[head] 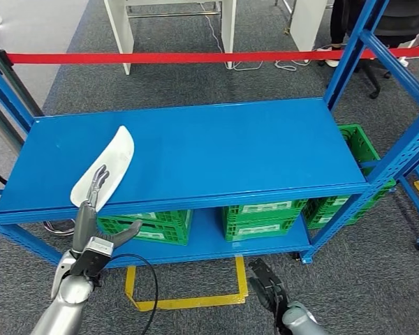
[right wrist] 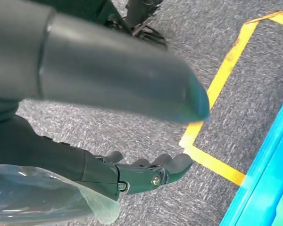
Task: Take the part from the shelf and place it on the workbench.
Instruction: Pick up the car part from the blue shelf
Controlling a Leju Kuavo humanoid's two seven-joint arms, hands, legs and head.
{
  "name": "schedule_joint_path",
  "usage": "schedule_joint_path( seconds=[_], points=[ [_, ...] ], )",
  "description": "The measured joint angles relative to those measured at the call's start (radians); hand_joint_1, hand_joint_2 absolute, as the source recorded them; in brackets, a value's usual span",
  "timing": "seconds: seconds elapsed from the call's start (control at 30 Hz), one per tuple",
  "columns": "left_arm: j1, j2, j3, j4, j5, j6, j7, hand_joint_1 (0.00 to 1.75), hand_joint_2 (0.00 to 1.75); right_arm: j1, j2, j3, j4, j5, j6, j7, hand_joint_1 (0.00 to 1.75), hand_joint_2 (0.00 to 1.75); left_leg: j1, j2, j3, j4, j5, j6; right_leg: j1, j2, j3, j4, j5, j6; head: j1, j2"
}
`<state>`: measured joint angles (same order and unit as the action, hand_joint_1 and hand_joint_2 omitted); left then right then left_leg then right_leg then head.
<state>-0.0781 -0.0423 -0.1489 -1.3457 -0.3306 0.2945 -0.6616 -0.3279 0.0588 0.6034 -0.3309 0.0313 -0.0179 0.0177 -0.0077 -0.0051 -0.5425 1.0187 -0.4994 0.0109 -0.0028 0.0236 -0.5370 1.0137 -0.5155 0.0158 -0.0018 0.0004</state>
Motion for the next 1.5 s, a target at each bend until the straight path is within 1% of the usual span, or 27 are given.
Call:
schedule_joint_path(
  seconds=[0.17,0.27,0.47,0.53,0.6,0.73,0.8,0.87,0.93,1.07,1.1,1.17,1.33,1.4,1.5],
  points=[
    [-0.012,0.007,-0.011,0.003,-0.016,-0.011,0.009,0.0,1.75,0.002,0.001,-0.032,-0.013,0.015,0.016,-0.082,0.0,1.75,0.0,0.0,0.0,0.0,0.0,0.0,0.0,0.0,0.0,0.0,0.0,0.0,0.0,0.0],
    [-0.021,0.011,-0.021,0.01,-0.033,-0.016,0.028,0.0,1.75,0.003,0.003,-0.059,-0.016,0.011,0.034,-0.115,0.0,1.75,0.0,0.0,0.0,0.0,0.0,0.0,0.0,0.0,0.0,0.0,0.0,0.0,0.0,0.0],
    [-0.034,0.02,-0.035,0.027,-0.056,-0.013,0.045,0.0,1.75,0.008,0.007,-0.103,-0.017,0.014,0.047,-0.127,0.0,1.75,0.0,0.0,0.0,0.0,0.0,0.0,0.0,0.0,0.0,0.0,0.0,0.0,0.0,0.0],
    [-0.037,0.023,-0.039,0.033,-0.077,-0.001,0.065,0.0,1.75,0.01,0.007,-0.11,-0.017,0.017,0.049,-0.127,0.0,1.75,0.0,0.0,0.0,0.0,0.0,0.0,0.0,0.0,0.0,0.0,0.0,0.0,0.0,0.0],
    [-0.045,0.027,-0.046,0.044,-0.156,0.055,0.131,0.0,1.75,0.012,0.008,-0.119,-0.017,0.025,0.05,-0.123,0.0,1.75,0.0,0.0,0.0,0.0,0.0,0.0,0.0,0.0,0.0,0.0,0.0,0.0,0.0,0.0],
    [-0.083,0.032,-0.069,0.092,-0.417,0.239,0.33,0.0,1.75,0.016,0.009,-0.136,-0.017,0.046,0.058,-0.108,0.0,1.75,0.0,0.0,0.0,0.0,0.0,0.0,0.0,0.0,-0.001,0.0,0.0,0.0,0.0,0.0],
    [-0.109,0.032,-0.086,0.123,-0.503,0.286,0.393,0.0,1.75,0.016,0.009,-0.144,-0.017,0.057,0.069,-0.107,0.0,1.75,0.0,0.0,0.0,0.0,0.0,0.0,0.0,0.0,0.0,0.0,0.0,0.0,0.0,0.0],
    [-0.141,0.032,-0.103,0.157,-0.568,0.311,0.444,0.0,1.75,0.016,0.011,-0.153,-0.017,0.069,0.081,-0.107,0.0,1.75,0.0,0.0,0.0,0.0,0.0,0.0,0.0,0.0,0.0,0.0,0.0,0.0,0.0,0.0],
    [-0.177,0.031,-0.119,0.194,-0.631,0.324,0.498,0.0,1.75,0.015,0.013,-0.16,-0.017,0.082,0.092,-0.108,0.0,1.75,0.0,0.0,0.0,0.0,0.001,0.001,0.0,0.0,0.0,0.0,0.001,0.0,0.0,0.0],
    [-0.264,0.031,-0.144,0.3,-0.801,0.35,0.66,0.0,1.75,0.014,0.019,-0.168,-0.025,0.125,0.128,-0.105,0.0,1.75,0.0,0.0,-0.001,0.0,0.001,0.001,0.0,0.0,0.0,0.0,0.001,0.001,0.0,0.0],
    [-0.281,0.032,-0.146,0.324,-0.83,0.359,0.687,0.0,1.75,0.017,0.02,-0.168,-0.032,0.135,0.135,-0.1,0.0,1.75,0.0,0.0,0.0,0.0,0.001,0.001,0.0,0.001,0.0,0.0,0.001,0.001,0.0,0.0],
    [-0.307,0.034,-0.147,0.364,-0.862,0.37,0.714,0.0,1.75,0.024,0.022,-0.168,-0.047,0.145,0.141,-0.092,0.0,1.75,0.0,0.0,0.0,0.0,0.001,0.001,0.0,0.001,0.0,0.0,0.001,0.001,0.0,0.0],
    [-0.343,0.035,-0.149,0.431,-0.881,0.365,0.728,0.0,1.75,0.031,0.024,-0.168,-0.065,0.15,0.146,-0.081,0.0,1.75,0.0,0.0,-0.001,0.0,0.001,0.0,0.0,0.001,-0.001,0.0,0.001,0.001,0.0,0.0],
    [-0.359,0.036,-0.153,0.455,-0.906,0.34,0.756,0.0,1.75,0.031,0.024,-0.168,-0.068,0.152,0.148,-0.077,0.0,1.75,0.0,0.0,-0.001,0.0,0.001,0.001,0.0,0.0,-0.001,0.0,0.001,0.001,0.0,0.0],
    [-0.383,0.038,-0.163,0.492,-0.966,0.285,0.824,0.0,1.75,0.03,0.025,-0.168,-0.074,0.154,0.15,-0.068,0.0,1.75,0.0,0.0,-0.002,0.0,0.001,0.001,0.0,0.0,-0.001,0.0,0.001,0.001,0.0,0.0]
  ],
)
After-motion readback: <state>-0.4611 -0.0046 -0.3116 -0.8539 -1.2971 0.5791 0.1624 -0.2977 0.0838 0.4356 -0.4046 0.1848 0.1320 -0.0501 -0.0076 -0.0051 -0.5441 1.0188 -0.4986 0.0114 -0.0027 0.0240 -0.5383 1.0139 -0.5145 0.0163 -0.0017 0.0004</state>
